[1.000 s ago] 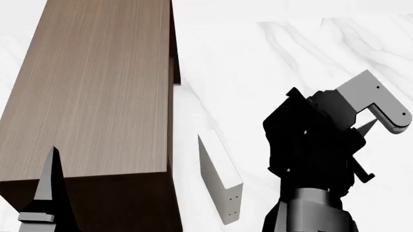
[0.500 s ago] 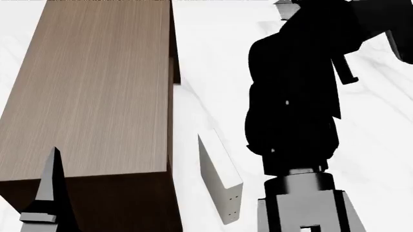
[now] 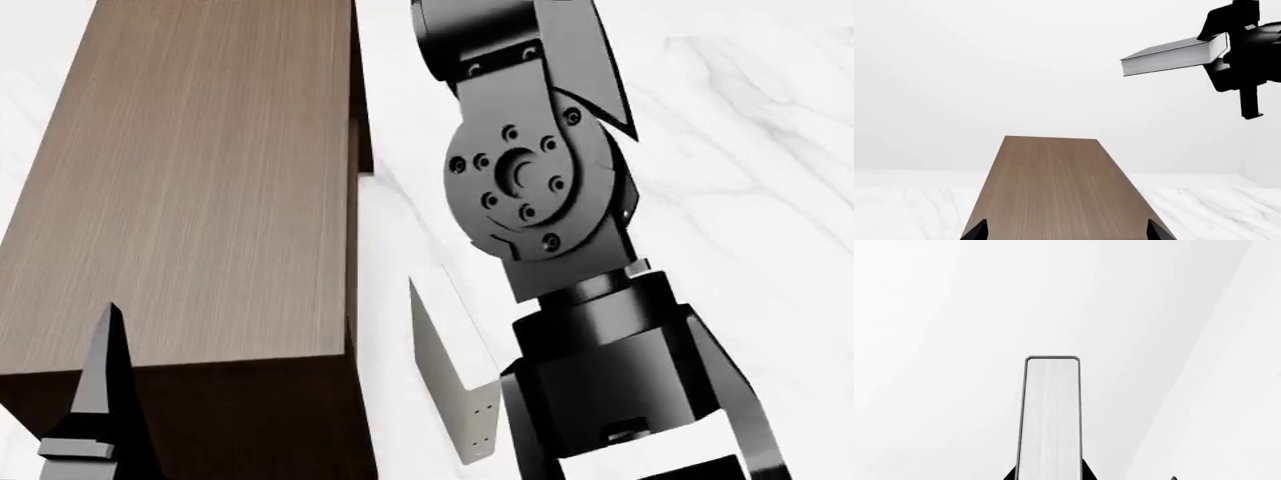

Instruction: Pick up the book in the middle and place it on the cabinet shelf.

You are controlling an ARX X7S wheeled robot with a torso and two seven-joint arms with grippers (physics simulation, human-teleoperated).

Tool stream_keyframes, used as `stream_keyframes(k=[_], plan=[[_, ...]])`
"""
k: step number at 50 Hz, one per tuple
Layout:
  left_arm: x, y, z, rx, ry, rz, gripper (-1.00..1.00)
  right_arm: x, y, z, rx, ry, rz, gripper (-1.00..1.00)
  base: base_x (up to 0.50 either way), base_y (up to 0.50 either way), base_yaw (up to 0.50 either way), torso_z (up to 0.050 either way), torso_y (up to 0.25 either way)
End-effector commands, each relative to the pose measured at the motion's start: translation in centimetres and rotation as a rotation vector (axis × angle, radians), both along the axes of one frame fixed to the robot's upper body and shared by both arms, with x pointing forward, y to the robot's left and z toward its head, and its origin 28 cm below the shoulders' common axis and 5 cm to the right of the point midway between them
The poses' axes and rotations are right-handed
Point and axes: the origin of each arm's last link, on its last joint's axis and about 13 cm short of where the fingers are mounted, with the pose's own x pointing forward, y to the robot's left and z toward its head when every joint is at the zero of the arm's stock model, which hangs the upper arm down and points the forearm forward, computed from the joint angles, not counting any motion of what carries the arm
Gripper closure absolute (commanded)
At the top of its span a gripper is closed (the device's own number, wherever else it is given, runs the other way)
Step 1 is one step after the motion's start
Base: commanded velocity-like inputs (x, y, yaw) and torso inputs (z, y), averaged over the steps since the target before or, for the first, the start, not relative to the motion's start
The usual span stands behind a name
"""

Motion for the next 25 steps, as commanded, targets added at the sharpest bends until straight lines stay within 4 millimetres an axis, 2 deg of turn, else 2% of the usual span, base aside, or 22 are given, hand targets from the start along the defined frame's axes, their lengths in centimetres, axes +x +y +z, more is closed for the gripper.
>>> stream_keyframes(k=[1,12,25], plan=[[0.0,0.0,0.0,-0.002,-0.001,0.001,-1.00,-2.1,2.1,1.6,-0.096,-0.048,0.224,1.00,0.00,0.00,0.00,0.000,0.000],[0.0,0.1,0.1,-0.006,-0.001,0.003,-1.00,-3.6,4.0,1.4,-0.195,-0.013,0.399,1.00,0.00,0.00,0.00,0.000,0.002],[0.0,0.0,0.0,-0.004,0.000,0.002,-1.00,-4.4,4.9,0.6,-0.246,0.019,0.500,1.00,0.00,0.00,0.00,0.000,0.001]])
